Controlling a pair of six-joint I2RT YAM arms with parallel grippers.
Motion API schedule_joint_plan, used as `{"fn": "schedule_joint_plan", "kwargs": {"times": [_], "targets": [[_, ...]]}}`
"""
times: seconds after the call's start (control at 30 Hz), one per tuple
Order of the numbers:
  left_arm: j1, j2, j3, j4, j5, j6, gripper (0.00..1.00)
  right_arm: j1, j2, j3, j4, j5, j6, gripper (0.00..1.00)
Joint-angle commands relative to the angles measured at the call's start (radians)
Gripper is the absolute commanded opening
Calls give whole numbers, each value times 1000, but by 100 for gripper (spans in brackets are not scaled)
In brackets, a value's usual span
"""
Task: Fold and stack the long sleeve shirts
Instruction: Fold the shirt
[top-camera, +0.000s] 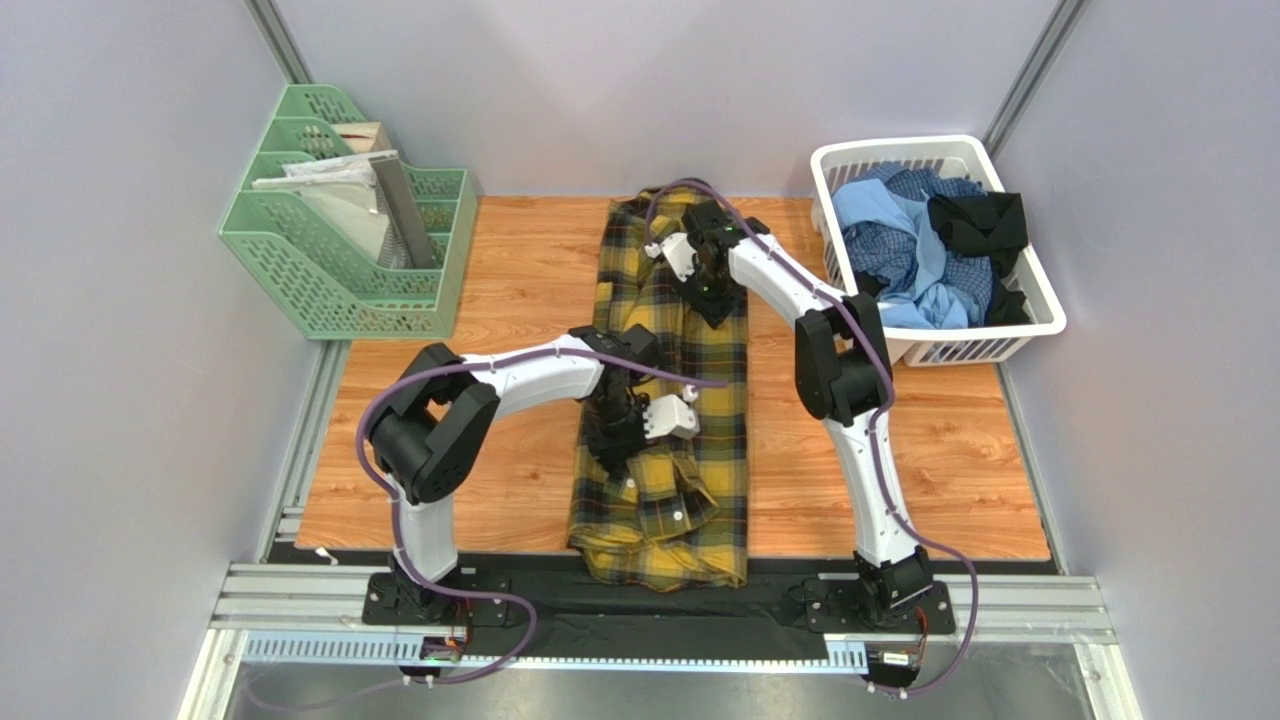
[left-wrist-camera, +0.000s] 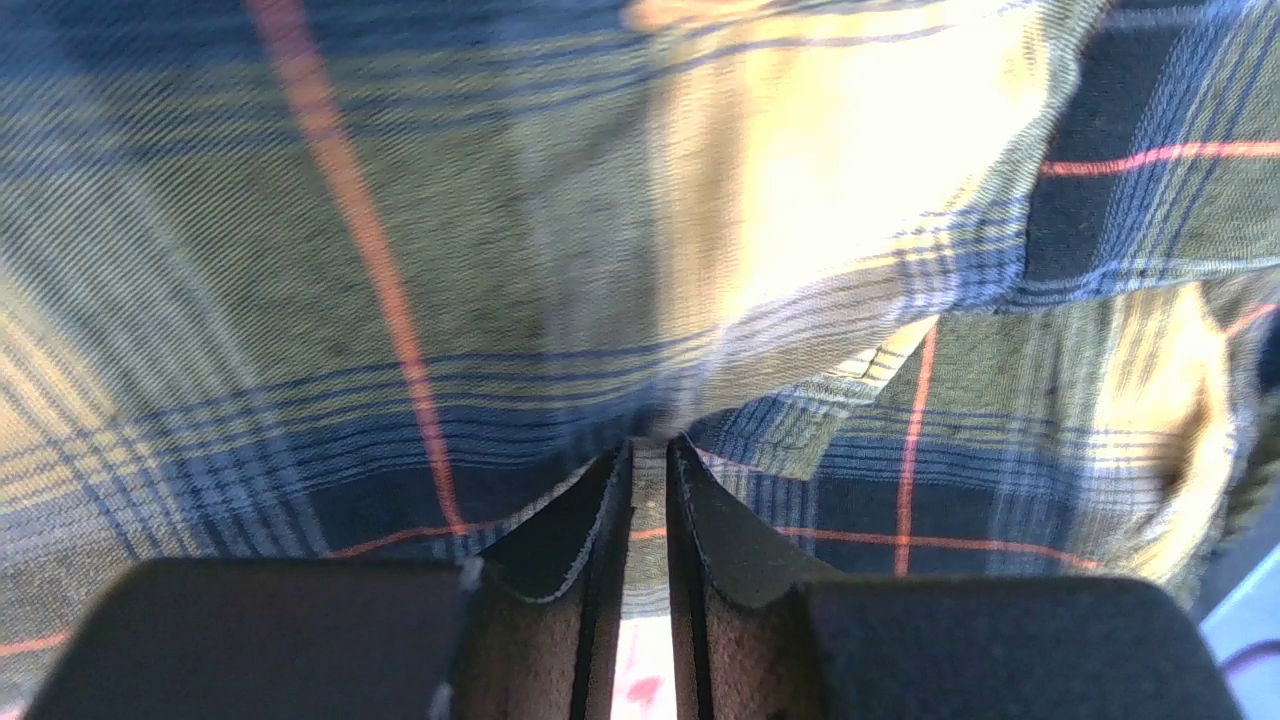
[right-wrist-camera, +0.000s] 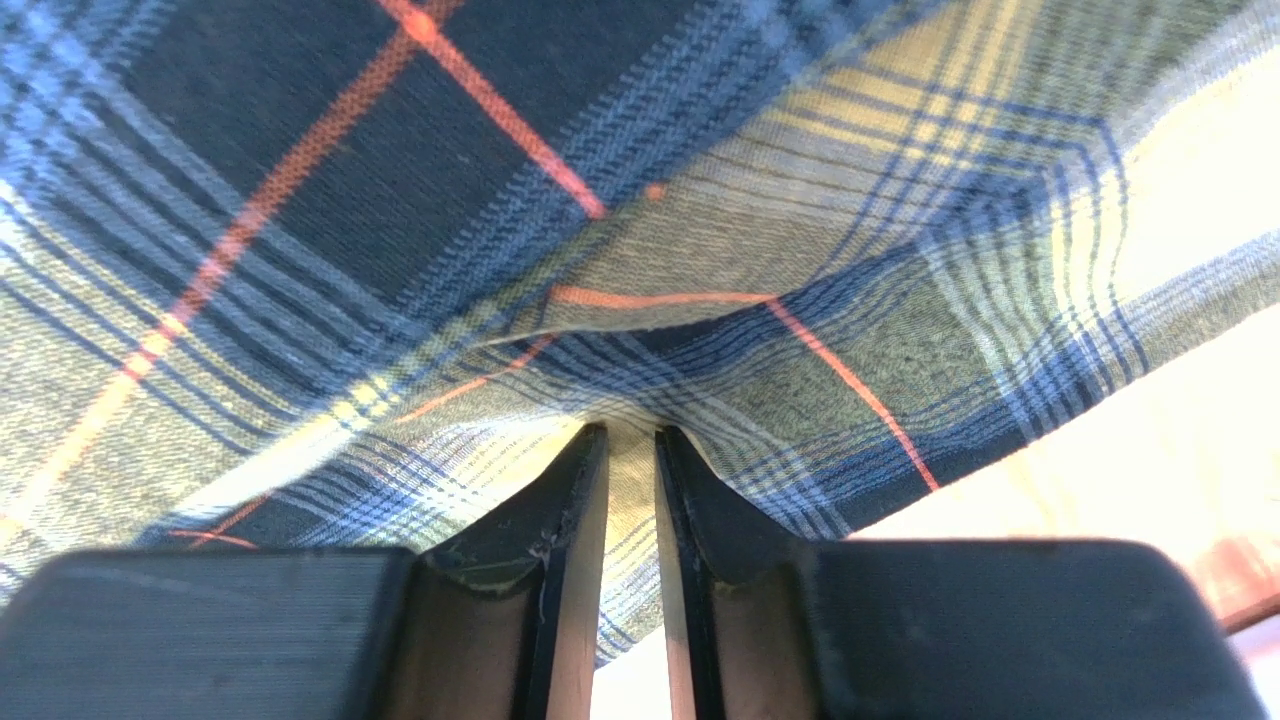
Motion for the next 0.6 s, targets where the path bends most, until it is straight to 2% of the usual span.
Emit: {"fn": "schedule_joint_plan", "kwargs": {"times": [0.0,0.2,0.23,0.27,0.43,0.53,0.57], "targets": [[92,73,3,-17,-74,42,22,-35,100,18,94,81,8,24],[106,38,43,-40,-78,41,29,-37,117,111,101,81,22,30],[106,18,54,-47,-57,32,32,-37,90,119,94,75,22,32],[106,-10,60,-64,-40,27,34,-38,67,120,87,62,24,40],[108,-281,77,-110,70,15,48,-40,-140,87,46,-24,-4,60],[162,-449,83,-165,153,33,57,-43,-307,23,8,-60,-28,64],[179,-488,84,-176,182,42,65,-43,-356,9,-4,-68,-28,65]]}}
